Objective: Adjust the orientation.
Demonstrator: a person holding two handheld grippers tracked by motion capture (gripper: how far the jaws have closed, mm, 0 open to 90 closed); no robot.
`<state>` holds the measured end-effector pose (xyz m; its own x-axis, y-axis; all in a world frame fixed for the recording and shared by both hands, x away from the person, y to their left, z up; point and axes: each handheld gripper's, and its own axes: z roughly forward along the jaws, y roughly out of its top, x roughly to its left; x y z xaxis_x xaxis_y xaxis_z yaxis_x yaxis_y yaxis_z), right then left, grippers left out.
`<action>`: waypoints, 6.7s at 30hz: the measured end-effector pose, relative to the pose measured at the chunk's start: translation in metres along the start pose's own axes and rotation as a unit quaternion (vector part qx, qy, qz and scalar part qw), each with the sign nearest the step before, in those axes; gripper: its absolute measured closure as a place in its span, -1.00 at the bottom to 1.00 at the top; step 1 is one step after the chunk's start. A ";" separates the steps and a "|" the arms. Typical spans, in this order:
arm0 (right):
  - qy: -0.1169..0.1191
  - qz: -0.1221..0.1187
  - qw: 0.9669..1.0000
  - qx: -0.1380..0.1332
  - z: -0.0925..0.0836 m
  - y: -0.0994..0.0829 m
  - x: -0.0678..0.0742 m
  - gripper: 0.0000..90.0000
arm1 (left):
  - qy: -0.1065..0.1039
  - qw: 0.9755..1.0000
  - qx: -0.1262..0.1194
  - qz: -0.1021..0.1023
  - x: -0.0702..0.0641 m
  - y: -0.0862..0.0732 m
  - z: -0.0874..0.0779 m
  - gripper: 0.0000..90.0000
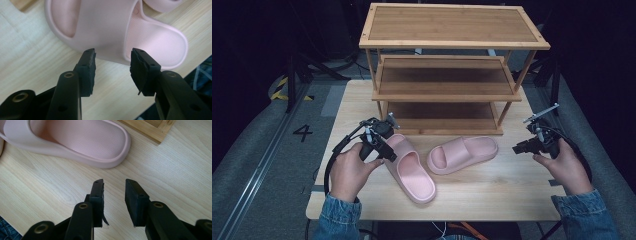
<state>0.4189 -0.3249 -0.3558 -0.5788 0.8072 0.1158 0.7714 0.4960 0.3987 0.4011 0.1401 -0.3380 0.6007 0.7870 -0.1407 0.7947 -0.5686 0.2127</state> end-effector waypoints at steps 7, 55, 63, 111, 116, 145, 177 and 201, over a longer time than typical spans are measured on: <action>0.000 -0.005 1.000 0.000 0.003 0.002 0.004 0.46 | -0.002 0.999 0.008 0.032 -0.010 0.003 0.000 0.38; -0.002 -0.027 1.000 0.004 0.014 0.006 0.012 0.49 | -0.049 0.984 0.050 0.163 -0.116 0.044 0.112 0.86; -0.001 -0.036 0.999 0.005 0.017 0.015 0.014 0.49 | -0.045 0.986 0.075 0.145 -0.103 0.026 0.108 0.85; -0.006 -0.028 1.000 0.014 0.015 -0.005 0.006 0.60 | -0.007 1.000 0.012 0.006 -0.028 0.022 0.080 0.78; -0.008 -0.027 1.000 0.012 0.013 -0.007 0.006 0.61 | 0.005 1.000 0.012 0.017 -0.025 0.020 0.071 0.86; -0.010 -0.024 1.000 0.003 0.007 -0.006 0.005 0.59 | -0.027 0.989 0.031 0.140 -0.045 0.031 -0.029 0.86; -0.014 0.004 1.000 -0.005 -0.003 -0.024 -0.005 0.58 | 0.038 0.987 -0.028 0.156 -0.063 0.120 -0.101 0.85; -0.020 0.018 1.000 -0.009 -0.010 -0.039 -0.012 0.58 | 0.092 0.977 -0.084 0.170 -0.060 0.182 -0.080 0.85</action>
<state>0.3931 -0.3566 -0.3636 -0.5387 0.8372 0.0944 0.7870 0.4601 0.4110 0.5034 0.0086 -0.2140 0.7892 0.5980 0.1396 0.5169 -0.7697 0.3747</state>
